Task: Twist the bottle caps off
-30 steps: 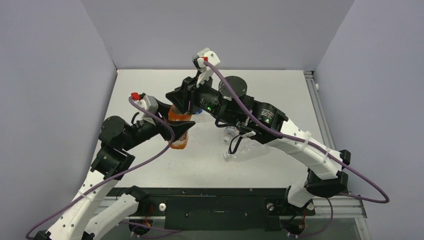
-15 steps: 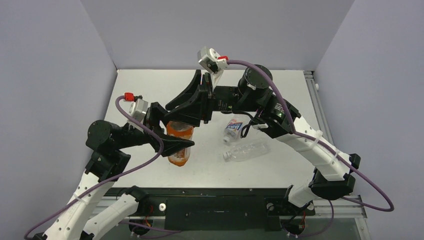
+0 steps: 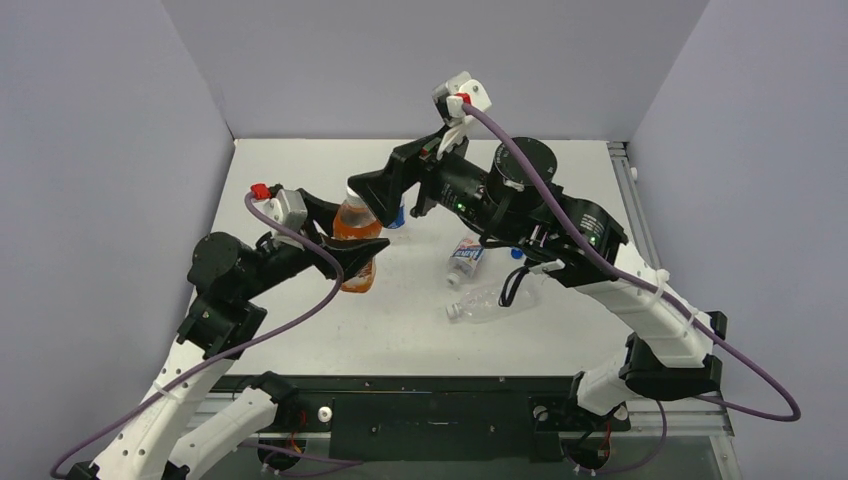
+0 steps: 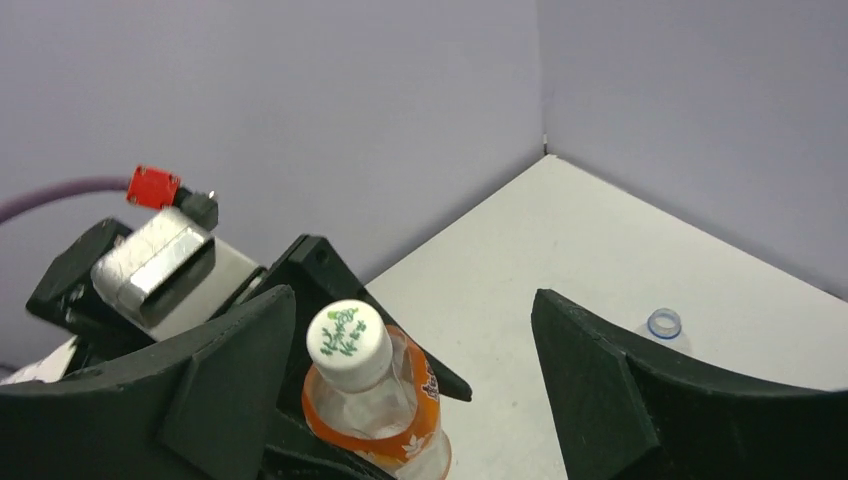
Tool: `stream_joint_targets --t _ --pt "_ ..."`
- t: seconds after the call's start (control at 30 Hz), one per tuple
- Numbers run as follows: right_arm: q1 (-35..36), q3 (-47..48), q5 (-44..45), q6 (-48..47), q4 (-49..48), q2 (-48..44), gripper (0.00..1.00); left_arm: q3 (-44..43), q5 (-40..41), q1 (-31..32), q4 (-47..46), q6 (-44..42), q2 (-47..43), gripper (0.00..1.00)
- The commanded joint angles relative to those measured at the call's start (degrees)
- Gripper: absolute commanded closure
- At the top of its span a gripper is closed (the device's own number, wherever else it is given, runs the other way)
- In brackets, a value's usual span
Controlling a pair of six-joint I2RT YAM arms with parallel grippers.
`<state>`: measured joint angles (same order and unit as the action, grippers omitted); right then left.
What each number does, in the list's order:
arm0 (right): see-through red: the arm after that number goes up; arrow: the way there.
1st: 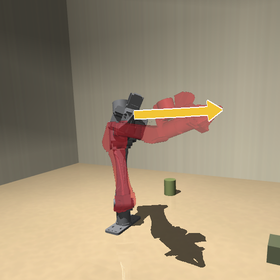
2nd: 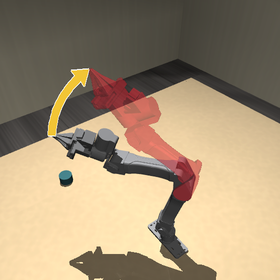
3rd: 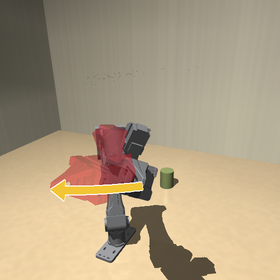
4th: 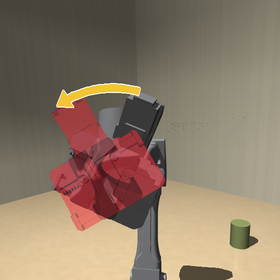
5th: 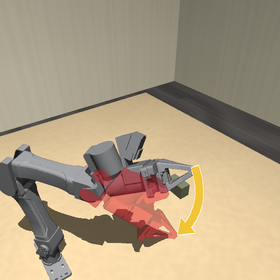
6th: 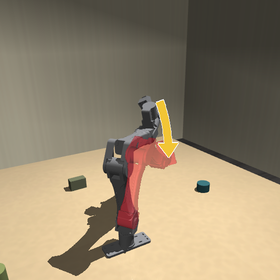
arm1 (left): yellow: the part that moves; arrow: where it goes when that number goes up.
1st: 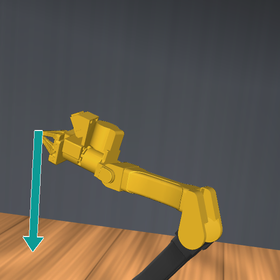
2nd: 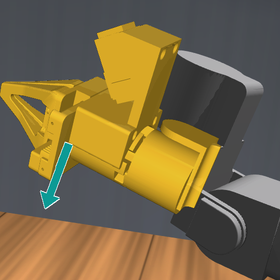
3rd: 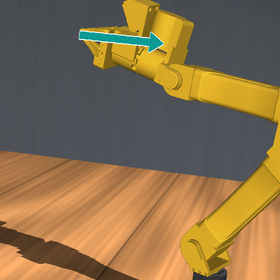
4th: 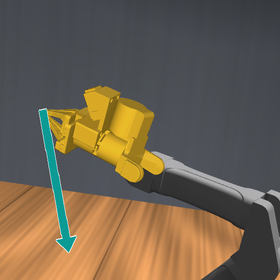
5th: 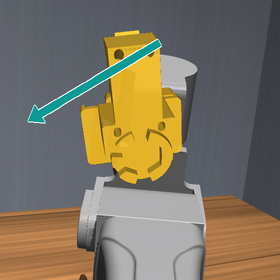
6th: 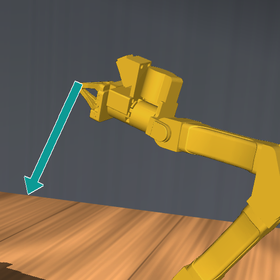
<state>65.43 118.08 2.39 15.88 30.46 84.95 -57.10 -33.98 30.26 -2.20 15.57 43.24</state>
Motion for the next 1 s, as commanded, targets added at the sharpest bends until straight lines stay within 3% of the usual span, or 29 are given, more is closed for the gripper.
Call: stream_joint_targets --t 0.0,0.17,0.43,0.6,0.7,0.8,0.87,0.97 --pt "2.0 8.9 14.8 1.5 6.5 6.0 0.17 0.5 8.0 -0.1 1.1 -8.0 0.2 0.84" --pt "3.2 10.0 13.9 2.4 5.3 8.1 0.20 0.6 9.8 0.1 2.1 -9.2 0.7 0.83" --pt "3.2 11.3 12.5 3.4 4.8 10.0 0.41 0.4 10.9 0.4 3.8 -9.0 0.8 0.83" --pt "3.2 11.2 12.5 3.3 4.6 10.2 0.67 0.3 10.6 0.4 4.0 -8.5 0.7 0.83" --pt "3.2 10.7 12.7 3.1 4.4 9.7 0.89 0.6 10.2 0.4 3.7 -8.0 0.6 0.83" --pt "3.0 10.3 12.3 2.4 4.3 9.2 1.00 0.6 9.6 0.4 3.2 -6.2 0.7 0.83" --pt "2.2 9.9 9.1 1.6 4.5 8.6 1.00 0.3 8.3 0.4 2.0 -4.4 0.6 0.83" --pt "-0.6 8.8 -4.5 0.0 3.9 6.7 1.00 -0.2 3.4 0.4 -0.6 -0.9 0.4 0.83"
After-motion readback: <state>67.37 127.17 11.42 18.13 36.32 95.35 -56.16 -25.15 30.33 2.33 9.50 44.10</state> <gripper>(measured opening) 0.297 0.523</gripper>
